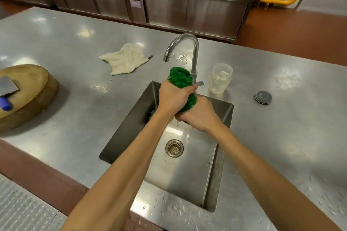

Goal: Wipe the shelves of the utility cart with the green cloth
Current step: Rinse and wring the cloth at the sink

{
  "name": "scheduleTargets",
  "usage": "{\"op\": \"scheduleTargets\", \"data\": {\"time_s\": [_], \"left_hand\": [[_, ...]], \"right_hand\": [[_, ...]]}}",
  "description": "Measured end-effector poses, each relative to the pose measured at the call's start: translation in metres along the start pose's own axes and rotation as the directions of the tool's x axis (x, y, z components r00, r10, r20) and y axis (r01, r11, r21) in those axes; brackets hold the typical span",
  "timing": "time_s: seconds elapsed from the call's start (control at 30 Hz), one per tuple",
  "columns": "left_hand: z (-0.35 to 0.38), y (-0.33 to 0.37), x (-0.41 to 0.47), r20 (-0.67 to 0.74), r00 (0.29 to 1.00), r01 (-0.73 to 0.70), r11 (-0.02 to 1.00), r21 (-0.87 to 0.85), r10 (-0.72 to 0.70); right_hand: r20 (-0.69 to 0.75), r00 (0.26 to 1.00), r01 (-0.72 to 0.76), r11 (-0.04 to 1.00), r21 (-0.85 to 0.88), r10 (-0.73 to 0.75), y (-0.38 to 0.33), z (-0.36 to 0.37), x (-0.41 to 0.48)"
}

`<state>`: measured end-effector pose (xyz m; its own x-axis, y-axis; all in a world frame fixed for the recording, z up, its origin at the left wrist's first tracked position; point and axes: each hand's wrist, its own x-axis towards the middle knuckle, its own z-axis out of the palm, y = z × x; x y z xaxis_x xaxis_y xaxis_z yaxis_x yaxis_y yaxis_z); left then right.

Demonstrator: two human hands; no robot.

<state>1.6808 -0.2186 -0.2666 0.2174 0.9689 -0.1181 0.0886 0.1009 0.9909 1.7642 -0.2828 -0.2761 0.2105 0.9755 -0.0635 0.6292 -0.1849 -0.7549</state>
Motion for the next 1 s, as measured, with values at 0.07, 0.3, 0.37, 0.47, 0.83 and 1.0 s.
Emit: {"op": "scheduleTargets", "data": {"time_s": [0.07,0.3,0.37,0.47,0.83,1.0], "left_hand": [[-0.002,0.004,0.003,0.076,0.997,-0.018,0.999,-0.048,0.022],[-0.018,0.009,0.011,0.289,0.957,0.049,0.964,-0.262,0.03],[-0.022,0.008,0.013,0.376,0.925,0.051,0.967,-0.251,0.049],[-0.029,0.007,0.013,0.51,0.858,0.092,0.956,-0.277,0.065],[-0.028,-0.006,0.008,0.764,0.645,0.332,0.888,-0.319,0.034],[-0.02,-0.021,0.013,0.756,0.654,0.394,0.852,-0.346,0.004]], "right_hand": [[0.047,0.999,-0.013,0.992,0.128,0.007,-0.003,0.0,0.002],[0.229,0.973,-0.095,0.913,0.396,0.001,-0.014,-0.007,0.001],[0.238,0.971,-0.115,0.872,0.476,-0.002,-0.016,-0.001,-0.004],[0.281,0.96,-0.177,0.812,0.557,0.017,-0.015,0.005,-0.008],[0.482,0.876,-0.359,0.676,0.644,0.007,-0.003,0.012,-0.026],[0.463,0.884,-0.346,0.764,0.545,0.069,0.002,0.007,-0.023]]}}
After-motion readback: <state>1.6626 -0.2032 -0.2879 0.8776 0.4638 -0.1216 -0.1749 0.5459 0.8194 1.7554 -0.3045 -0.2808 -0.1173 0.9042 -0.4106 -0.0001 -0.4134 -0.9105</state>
